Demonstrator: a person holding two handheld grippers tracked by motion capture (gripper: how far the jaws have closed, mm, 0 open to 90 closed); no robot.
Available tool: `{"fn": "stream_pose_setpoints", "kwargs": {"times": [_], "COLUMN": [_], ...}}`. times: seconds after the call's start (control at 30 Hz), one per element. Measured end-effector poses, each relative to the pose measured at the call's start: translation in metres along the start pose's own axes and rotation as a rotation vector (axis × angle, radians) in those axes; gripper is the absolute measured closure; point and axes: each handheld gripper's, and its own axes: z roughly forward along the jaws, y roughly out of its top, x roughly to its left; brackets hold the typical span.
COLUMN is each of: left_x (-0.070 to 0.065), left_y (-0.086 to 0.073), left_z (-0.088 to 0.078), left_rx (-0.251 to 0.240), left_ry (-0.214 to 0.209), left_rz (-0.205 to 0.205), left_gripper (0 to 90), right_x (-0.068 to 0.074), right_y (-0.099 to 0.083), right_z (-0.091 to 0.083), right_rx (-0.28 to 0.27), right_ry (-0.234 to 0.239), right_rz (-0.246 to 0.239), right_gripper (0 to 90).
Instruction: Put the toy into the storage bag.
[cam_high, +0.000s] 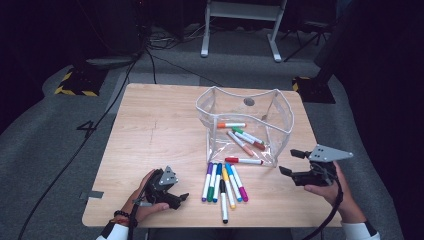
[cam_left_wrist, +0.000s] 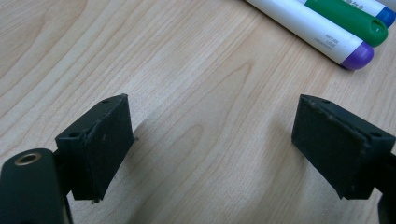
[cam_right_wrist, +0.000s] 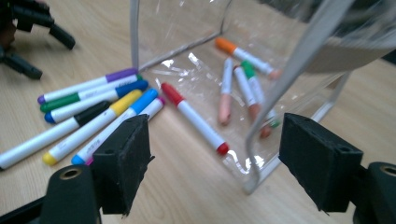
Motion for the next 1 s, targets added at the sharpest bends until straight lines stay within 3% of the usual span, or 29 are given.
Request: {"fn": "stream_pose_setpoints", "kwargs": {"times": [0.07, 0.27, 0.43, 0.6, 0.83, 1.0], "left_x": [0.0, 0.0, 0.0, 0.0, 0.0, 0.0], "left_y": [0.0, 0.0, 0.0, 0.0, 0.0, 0.0], "left_z": [0.0, 0.0, 0.0, 0.0, 0.0, 0.0], "left_rx": [0.0, 0.0, 0.0, 0.0, 0.0, 0.0], "left_ry": [0.0, 0.0, 0.0, 0.0, 0.001, 0.0], "left_rz": [0.0, 0.001, 0.0, 0.001, 0.002, 0.002], "left_gripper": [12.7, 12.7, 12.7, 12.7, 12.8, 12.7], "right_x": [0.005, 0.028, 0.045, 0.057, 0.068, 0.058], "right_y": [-0.009, -0.029, -0.032, -0.029, -0.026, -0.031], "right_z": [0.011, 0.049, 0.075, 0.089, 0.108, 0.112], "right_rx": [0.01, 0.082, 0.103, 0.104, 0.14, 0.155], "right_ry": [0.035, 0.108, 0.167, 0.203, 0.19, 0.174], "right_rz": [0.019, -0.017, -0.026, -0.029, -0.071, -0.031], "right_gripper": [25.0, 24.9, 26.7, 27.5, 28.8, 30.4]}}
